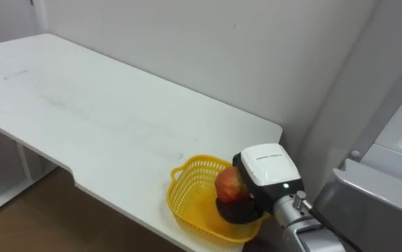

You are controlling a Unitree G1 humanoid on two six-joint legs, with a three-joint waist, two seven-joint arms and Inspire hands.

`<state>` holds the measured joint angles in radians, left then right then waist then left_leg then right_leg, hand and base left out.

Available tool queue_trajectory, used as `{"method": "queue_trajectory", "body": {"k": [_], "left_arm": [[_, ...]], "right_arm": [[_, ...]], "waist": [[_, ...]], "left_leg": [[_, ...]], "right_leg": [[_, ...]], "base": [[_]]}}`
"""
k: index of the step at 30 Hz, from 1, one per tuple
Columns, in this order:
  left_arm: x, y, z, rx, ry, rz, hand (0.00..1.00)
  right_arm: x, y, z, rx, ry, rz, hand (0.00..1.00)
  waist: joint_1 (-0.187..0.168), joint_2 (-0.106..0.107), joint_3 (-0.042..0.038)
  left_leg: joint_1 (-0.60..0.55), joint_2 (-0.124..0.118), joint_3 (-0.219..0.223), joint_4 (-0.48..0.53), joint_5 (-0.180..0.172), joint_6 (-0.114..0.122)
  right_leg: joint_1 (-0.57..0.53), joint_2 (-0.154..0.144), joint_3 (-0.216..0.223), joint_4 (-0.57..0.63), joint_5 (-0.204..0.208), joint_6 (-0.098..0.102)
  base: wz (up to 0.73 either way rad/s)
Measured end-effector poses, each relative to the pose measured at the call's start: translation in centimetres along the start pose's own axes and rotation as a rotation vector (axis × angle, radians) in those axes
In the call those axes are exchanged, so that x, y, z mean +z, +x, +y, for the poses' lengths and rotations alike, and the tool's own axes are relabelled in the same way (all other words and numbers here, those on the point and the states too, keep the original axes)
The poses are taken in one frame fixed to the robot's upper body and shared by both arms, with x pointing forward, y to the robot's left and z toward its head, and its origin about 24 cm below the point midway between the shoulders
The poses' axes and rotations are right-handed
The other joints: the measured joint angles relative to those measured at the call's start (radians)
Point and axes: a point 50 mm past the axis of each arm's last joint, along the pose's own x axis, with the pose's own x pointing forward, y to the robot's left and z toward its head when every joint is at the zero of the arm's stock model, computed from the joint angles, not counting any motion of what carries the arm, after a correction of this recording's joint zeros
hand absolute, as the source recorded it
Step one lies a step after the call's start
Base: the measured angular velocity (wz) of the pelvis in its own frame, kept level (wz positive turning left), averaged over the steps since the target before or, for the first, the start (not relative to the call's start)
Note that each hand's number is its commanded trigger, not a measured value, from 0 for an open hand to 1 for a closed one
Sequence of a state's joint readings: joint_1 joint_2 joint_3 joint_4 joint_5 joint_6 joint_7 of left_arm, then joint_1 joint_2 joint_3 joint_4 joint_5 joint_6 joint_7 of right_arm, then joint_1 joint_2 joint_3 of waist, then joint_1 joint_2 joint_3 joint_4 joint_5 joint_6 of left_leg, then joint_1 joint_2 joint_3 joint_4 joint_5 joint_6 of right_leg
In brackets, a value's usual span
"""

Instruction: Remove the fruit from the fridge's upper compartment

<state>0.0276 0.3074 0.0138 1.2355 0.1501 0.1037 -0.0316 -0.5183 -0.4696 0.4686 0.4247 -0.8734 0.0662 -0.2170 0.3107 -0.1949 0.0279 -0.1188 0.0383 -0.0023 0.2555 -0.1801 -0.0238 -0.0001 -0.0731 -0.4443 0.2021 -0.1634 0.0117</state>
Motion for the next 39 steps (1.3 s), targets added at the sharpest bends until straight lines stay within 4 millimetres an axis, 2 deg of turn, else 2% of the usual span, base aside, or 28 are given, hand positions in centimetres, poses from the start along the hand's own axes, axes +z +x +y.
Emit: {"method": "queue_trajectory", "body": {"k": [12, 29, 39], "left_arm": [[0.04, 0.00, 0.05, 0.020, 0.008, -0.002, 0.00], [0.01, -0.01, 0.05, 0.024, 0.009, -0.001, 0.00], [0.01, 0.00, -0.24, 0.023, 0.025, -0.001, 0.00]], "right_arm": [[-0.02, 0.01, 0.00, 0.003, 0.046, 0.009, 0.00], [-0.04, 0.00, 0.02, 0.005, 0.061, 0.013, 0.00], [-0.03, 0.01, -0.01, 0.005, 0.086, 0.016, 0.00]], "waist": [[0.000, 0.016, -0.0103], [-0.001, 0.016, -0.0113], [-0.003, 0.020, -0.0083]], "left_leg": [[0.003, 0.000, 0.000, 0.001, 0.000, 0.000], [0.007, 0.000, 0.001, 0.001, 0.001, 0.000], [0.006, 0.000, 0.002, 0.003, 0.001, 0.000]], "right_leg": [[0.001, 0.000, 0.000, 0.001, 0.000, 0.000], [0.004, 0.000, 0.002, 0.002, 0.000, 0.000], [0.005, -0.001, 0.003, 0.002, 0.000, 0.000]], "base": [[0.00], [0.00], [0.00]]}}
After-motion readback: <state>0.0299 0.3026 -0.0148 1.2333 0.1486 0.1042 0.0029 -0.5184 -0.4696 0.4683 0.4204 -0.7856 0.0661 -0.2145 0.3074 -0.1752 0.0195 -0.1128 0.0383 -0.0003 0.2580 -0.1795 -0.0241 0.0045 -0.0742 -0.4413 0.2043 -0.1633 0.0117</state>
